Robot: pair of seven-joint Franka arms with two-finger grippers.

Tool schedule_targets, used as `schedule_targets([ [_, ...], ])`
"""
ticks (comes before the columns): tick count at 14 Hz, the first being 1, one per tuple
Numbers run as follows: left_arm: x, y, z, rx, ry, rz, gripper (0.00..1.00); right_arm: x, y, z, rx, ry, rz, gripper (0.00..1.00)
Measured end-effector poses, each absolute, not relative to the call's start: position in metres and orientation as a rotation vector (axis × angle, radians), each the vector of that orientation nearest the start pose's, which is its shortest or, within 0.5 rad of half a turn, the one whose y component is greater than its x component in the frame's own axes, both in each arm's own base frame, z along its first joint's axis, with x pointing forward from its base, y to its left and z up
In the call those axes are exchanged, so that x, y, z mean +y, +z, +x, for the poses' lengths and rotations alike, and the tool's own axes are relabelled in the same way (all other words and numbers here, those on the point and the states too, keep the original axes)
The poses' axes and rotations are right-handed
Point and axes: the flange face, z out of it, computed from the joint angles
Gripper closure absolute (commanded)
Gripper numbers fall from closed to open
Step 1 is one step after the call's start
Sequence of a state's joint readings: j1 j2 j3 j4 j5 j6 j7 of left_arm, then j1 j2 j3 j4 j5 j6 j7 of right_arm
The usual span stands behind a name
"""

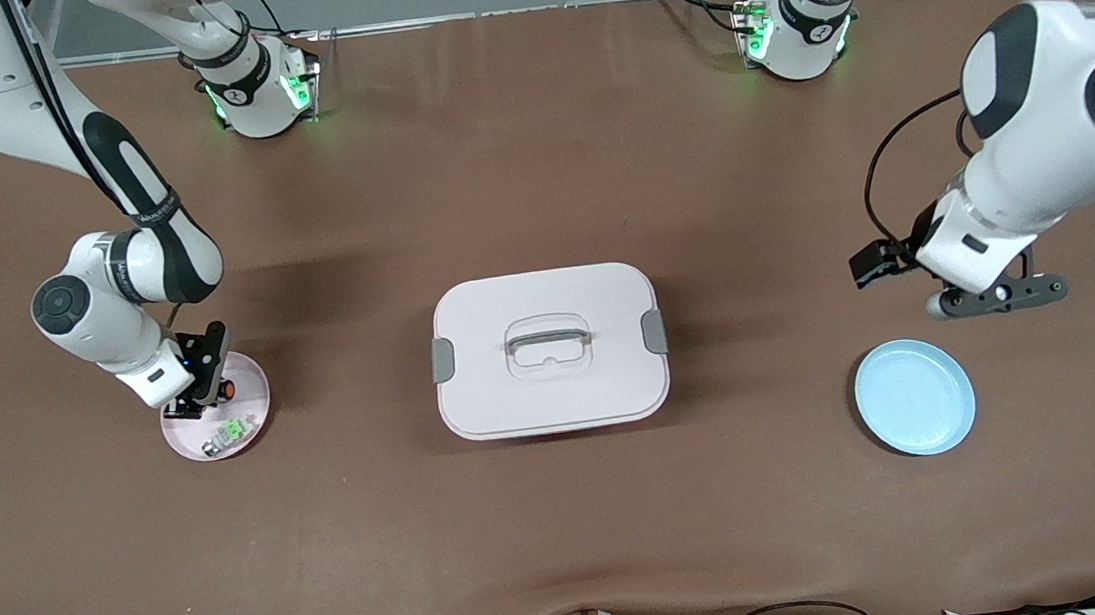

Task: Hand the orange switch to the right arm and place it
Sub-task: 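Lower the switch onto the white plate and open the right gripper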

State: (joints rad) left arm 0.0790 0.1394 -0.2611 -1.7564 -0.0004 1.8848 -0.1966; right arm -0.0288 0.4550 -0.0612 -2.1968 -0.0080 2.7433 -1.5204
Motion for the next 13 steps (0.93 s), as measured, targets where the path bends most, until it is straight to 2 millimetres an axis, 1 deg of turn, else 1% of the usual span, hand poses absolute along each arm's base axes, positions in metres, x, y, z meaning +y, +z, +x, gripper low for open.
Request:
schedule_targets([
  [2,-0.09,0.507,0.577,0.043,-0.022,-3.176,0.0,-0.051,0.179,0.561,-2.133,-0.065,-2.421,1.0],
  [4,-0.076,0.536,0.556,0.141,-0.068,-3.157,0.0,-0.051,0.177,0.56,-2.133,-0.062,-2.42,1.0],
  [5,-0.073,0.55,0.544,0.163,-0.097,-3.145,0.0,-0.052,0.177,0.56,-2.133,-0.062,-2.419,1.0],
  [6,-0.071,0.562,0.533,0.166,-0.127,-3.136,0.0,-0.052,0.177,0.56,-2.134,-0.062,-2.419,0.89],
  [7,-0.069,0.572,0.523,0.152,-0.152,-3.139,0.0,-0.052,0.177,0.56,-2.134,-0.063,-2.419,0.01],
  [8,-0.066,0.579,0.515,0.125,-0.169,-3.156,0.0,-0.052,0.177,0.561,-2.133,-0.063,-2.421,0.0],
  [10,-0.055,0.585,0.503,0.072,-0.188,-3.172,0.0,-0.059,0.178,0.561,-2.121,-0.065,-2.433,0.0],
  [13,-0.05,0.59,0.494,0.047,-0.204,-3.166,0.0,-0.067,0.18,0.563,-2.108,-0.07,-2.451,0.0],
])
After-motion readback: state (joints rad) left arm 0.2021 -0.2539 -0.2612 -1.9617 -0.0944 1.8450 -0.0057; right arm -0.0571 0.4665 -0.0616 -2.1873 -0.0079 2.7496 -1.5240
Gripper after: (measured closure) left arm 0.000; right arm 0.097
